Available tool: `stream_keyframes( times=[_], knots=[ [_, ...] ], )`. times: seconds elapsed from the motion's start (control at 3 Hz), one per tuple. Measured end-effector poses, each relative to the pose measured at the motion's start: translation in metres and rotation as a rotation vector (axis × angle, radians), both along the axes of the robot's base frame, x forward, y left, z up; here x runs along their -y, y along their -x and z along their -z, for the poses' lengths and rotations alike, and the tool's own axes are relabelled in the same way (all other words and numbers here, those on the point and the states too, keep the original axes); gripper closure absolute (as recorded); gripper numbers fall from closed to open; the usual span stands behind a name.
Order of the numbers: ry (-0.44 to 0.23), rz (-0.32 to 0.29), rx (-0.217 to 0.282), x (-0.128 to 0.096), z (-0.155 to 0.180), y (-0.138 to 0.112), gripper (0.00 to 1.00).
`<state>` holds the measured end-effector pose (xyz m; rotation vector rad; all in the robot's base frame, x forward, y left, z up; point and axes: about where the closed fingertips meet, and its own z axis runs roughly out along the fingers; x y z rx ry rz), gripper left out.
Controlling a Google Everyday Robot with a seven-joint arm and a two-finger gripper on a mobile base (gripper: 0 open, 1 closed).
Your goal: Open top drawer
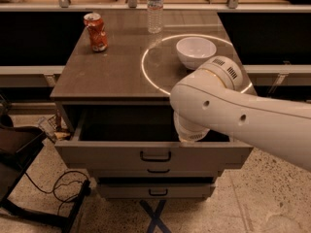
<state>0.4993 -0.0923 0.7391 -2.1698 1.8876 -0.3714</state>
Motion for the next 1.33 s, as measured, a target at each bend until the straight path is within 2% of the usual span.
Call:
stream_keyframes(
  times=[0.67, 1.33],
  knots=[
    [-0.049, 0.011, -0.003, 0.016, 0.026, -0.023, 1.0],
    [-0.069, -0.018, -0.013, 0.017, 0.046, -0.049, 1.0]
  ],
)
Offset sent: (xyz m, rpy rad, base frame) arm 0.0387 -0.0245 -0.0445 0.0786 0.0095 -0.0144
